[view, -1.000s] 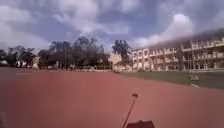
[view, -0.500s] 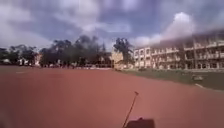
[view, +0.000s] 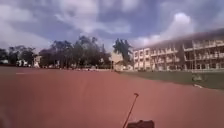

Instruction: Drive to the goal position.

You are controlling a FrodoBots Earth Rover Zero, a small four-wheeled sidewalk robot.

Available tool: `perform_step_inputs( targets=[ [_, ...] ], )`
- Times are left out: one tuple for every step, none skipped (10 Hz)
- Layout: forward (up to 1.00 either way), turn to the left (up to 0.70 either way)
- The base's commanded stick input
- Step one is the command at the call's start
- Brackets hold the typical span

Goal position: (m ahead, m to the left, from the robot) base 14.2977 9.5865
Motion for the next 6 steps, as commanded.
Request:
perform_step_inputs(
  targets=[
    [0.70, 0.00],
    [0.70, 0.00],
    [0.70, 0.00],
    [0.70, 0.00],
    [0.70, 0.00],
    [0.70, 0.00]
  ],
)
